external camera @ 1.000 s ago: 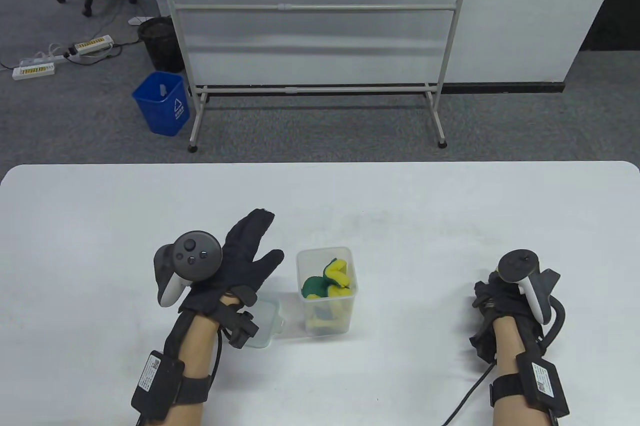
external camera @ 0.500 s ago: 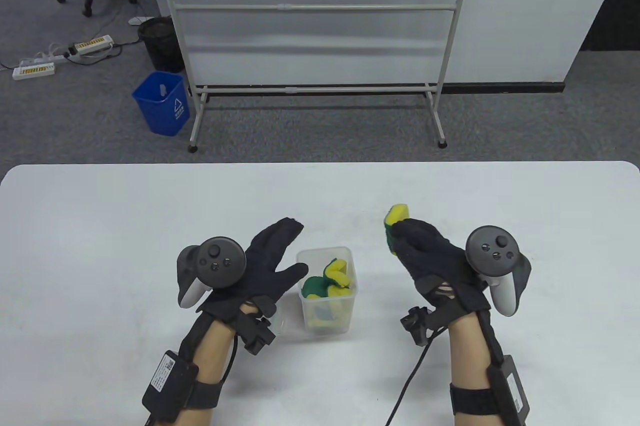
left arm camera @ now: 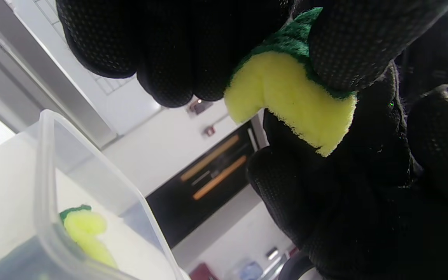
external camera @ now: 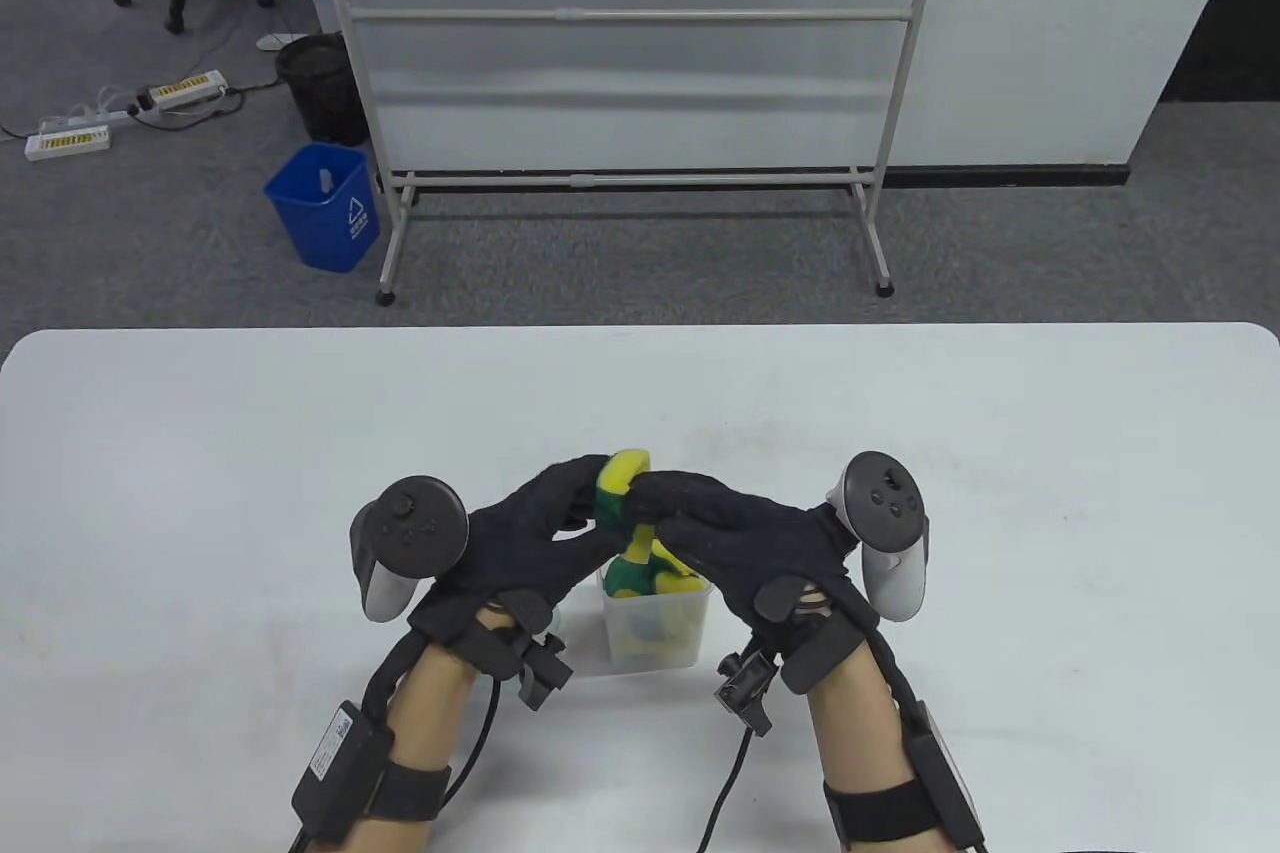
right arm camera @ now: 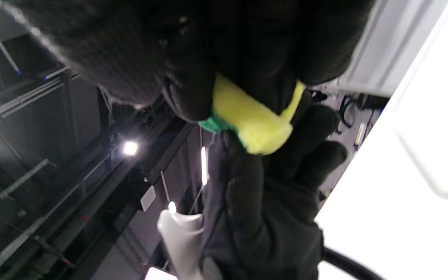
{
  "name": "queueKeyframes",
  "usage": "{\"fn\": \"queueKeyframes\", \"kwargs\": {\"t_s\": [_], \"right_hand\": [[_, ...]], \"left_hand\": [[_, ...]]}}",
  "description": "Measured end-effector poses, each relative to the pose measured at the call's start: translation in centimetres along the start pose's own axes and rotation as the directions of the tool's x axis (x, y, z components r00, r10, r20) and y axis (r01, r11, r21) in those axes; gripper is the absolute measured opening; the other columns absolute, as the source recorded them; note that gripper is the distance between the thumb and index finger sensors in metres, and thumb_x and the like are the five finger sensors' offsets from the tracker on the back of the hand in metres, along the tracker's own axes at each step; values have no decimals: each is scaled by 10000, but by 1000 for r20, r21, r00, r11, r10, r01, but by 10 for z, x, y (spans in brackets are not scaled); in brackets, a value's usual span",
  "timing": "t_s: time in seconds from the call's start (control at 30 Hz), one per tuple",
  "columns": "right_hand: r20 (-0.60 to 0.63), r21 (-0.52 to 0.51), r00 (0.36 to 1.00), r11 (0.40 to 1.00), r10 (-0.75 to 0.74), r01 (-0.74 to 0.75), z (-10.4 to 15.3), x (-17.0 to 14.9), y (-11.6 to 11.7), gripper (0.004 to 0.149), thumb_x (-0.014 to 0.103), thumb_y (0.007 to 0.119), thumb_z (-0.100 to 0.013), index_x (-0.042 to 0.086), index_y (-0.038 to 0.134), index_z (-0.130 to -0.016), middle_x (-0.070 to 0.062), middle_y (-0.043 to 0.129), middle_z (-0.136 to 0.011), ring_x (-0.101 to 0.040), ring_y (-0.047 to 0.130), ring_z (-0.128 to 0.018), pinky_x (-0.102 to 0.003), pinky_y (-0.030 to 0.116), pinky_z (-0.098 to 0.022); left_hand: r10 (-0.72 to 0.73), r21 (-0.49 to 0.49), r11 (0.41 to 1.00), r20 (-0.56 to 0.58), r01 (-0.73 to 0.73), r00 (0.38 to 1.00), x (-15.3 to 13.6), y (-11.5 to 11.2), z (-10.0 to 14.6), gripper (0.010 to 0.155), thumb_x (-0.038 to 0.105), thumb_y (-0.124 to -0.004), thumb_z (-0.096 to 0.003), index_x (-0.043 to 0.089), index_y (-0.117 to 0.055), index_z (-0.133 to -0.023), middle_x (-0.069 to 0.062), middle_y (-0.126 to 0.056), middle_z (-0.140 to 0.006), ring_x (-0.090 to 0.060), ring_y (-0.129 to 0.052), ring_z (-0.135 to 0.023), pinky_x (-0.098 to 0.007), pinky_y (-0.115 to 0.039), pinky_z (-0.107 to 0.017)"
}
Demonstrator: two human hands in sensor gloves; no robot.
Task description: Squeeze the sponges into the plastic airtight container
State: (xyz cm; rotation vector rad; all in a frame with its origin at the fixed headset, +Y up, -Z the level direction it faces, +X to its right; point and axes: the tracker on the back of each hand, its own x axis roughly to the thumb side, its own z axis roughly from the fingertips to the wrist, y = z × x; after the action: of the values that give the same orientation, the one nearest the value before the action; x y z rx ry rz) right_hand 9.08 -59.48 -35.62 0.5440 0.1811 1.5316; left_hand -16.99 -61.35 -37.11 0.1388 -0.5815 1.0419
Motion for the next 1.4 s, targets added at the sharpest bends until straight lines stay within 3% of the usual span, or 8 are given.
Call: {"fn": "queueKeyframes", "kwargs": {"t_s": [0.13,0.23,0.37,0.5,0.8,1.03,1.2,1.4], "right_hand": [[8,2,1000,1000,6,-6,-2,-4,1,537,398,873,-458,152,871,-936,-184,802,-1019,-369,919,-875,-547,699,-683],[19,-98,985,981,172,-170,1,6,1,513,412,875,-458,241,883,-942,-163,864,-974,-368,950,-809,-557,708,-657],[34,-276,832,805,554,-525,6,20,3,610,461,911,-426,293,807,-1003,-97,767,-1058,-376,841,-899,-578,655,-686],[21,-101,704,702,710,-705,1,20,19,721,483,907,-435,306,660,-1088,-80,602,-1178,-419,679,-1040,-634,569,-728],[-50,-216,430,411,901,-886,0,27,41,573,382,952,-404,239,836,-946,-41,926,-893,-296,949,-797,-553,697,-668],[-85,-321,393,348,916,-881,0,19,44,513,384,977,-367,256,899,-858,-19,1018,-711,-243,1035,-599,-500,772,-606],[-191,-349,418,337,888,-875,-1,6,42,529,372,960,-389,321,847,-904,-10,998,-692,-239,1014,-584,-499,754,-620],[-253,-310,396,314,883,-897,-8,-6,47,504,369,962,-389,310,873,-881,-17,1001,-676,-239,1016,-569,-500,754,-618]], "left_hand": [[50,55,997,-8,-49,999,-2,0,1,597,506,-848,-445,166,-739,-923,-70,-952,-810,-269,-990,-679,-476,-848,-560],[-40,68,997,-22,41,999,1,1,1,528,475,-843,-448,165,-790,-872,-54,-997,-720,-240,-1021,-595,-454,-875,-512],[-213,39,976,-8,213,977,7,1,0,497,442,-859,-441,170,-810,-855,-62,-1002,-694,-246,-1014,-579,-465,-866,-508],[-396,4,918,42,397,917,20,-5,-1,490,421,-880,-428,178,-822,-850,-69,-1001,-700,-257,-1006,-591,-477,-856,-523],[-513,76,857,21,510,858,25,-15,1,497,418,-892,-415,204,-821,-857,-58,-994,-735,-258,-1001,-629,-481,-848,-547],[-490,11,872,6,490,872,17,-20,-2,556,414,-851,-444,220,-733,-951,-71,-910,-894,-295,-940,-781,-513,-805,-612],[-403,-164,905,-31,393,915,3,-20,-3,789,532,-815,-461,224,-469,-1100,-146,-530,-1181,-418,-556,-1080,-646,-595,-744],[-402,-314,877,-65,364,913,-12,-22,-5,931,599,-819,-449,236,-296,-1128,-141,-313,-1236,-436,-345,-1135,-697,-469,-769]]}}
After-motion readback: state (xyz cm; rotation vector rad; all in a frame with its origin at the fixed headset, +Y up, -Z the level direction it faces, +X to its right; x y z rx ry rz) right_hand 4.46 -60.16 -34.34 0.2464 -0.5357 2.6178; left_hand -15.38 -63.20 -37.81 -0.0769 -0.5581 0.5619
